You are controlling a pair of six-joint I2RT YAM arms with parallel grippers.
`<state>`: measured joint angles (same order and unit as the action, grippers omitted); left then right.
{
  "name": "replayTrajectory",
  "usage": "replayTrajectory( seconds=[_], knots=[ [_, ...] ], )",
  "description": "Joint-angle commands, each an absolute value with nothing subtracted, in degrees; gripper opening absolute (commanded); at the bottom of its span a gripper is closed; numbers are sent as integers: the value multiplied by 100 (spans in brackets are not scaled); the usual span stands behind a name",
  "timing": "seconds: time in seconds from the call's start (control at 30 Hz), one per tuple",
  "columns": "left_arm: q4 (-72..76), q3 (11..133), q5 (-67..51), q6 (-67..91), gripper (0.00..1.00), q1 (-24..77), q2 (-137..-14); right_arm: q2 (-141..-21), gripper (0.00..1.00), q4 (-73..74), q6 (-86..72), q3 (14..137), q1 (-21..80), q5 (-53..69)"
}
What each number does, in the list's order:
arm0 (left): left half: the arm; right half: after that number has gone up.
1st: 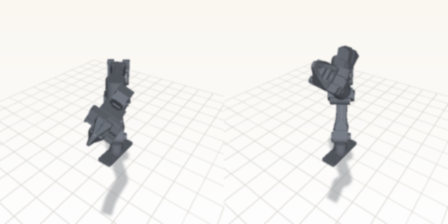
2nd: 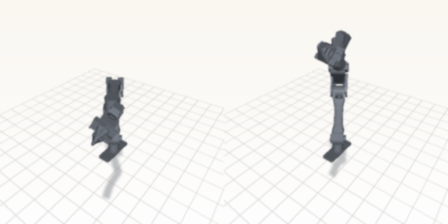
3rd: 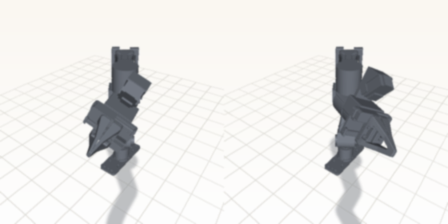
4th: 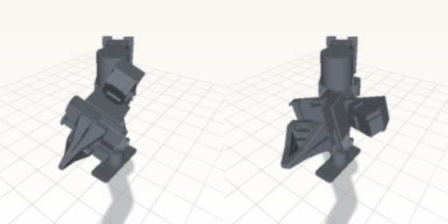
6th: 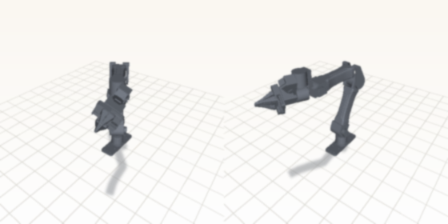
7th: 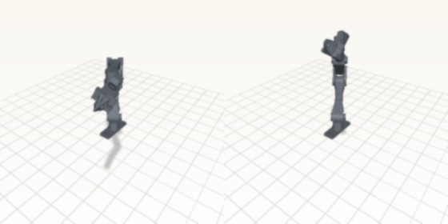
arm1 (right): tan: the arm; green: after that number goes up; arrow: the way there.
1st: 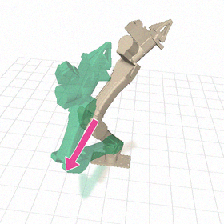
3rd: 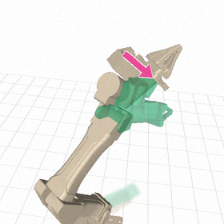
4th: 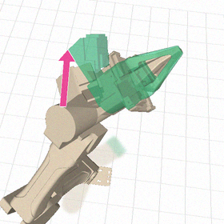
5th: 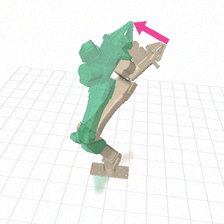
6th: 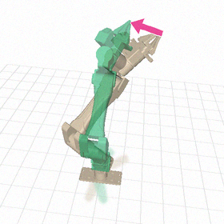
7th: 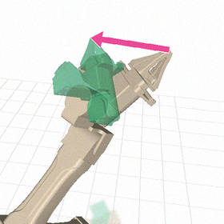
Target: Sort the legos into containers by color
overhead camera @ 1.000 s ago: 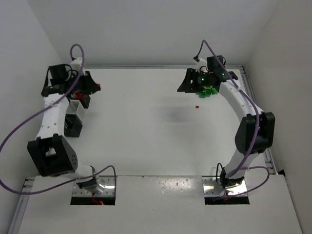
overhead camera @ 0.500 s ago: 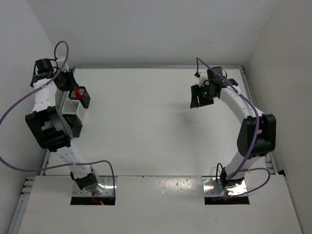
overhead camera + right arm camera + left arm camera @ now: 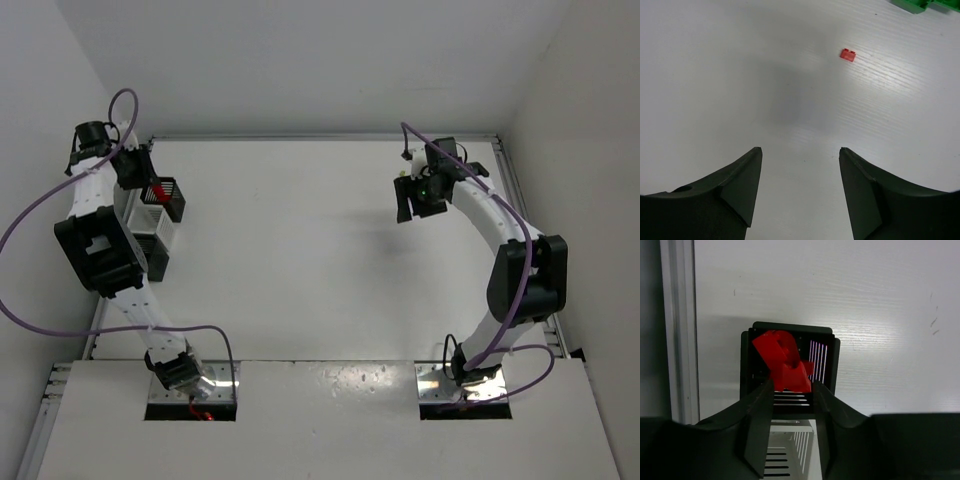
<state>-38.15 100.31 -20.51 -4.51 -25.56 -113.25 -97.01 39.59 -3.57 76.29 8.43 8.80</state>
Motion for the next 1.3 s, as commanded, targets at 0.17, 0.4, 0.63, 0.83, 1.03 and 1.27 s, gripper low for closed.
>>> replayTrajectory(
  seconds=[0.17,0.4,0.63,0.83,1.03,1.27],
  knots=[
    [-3788,10345,-2144,-457,48,-2610,-11241,-9808,64,3771,0,7463,835,211],
    [-3788,9722,-2856,-580,49,-2558,-10039,-10212,61,3718,527,7514,782,-35],
    [-3727,8614,-3558,-642,55,-2250,-8448,-11054,49,3771,984,8260,729,35],
    [-3779,8288,-4305,-905,68,-2188,-7858,-11654,44,3876,1941,8868,729,167],
    [-3832,8288,-4833,-958,74,-2188,-7726,-11874,40,3876,3321,8974,729,482],
    [-3832,8288,-5132,-905,76,-2136,-7831,-12128,42,4228,4569,9254,624,1195]
  ],
)
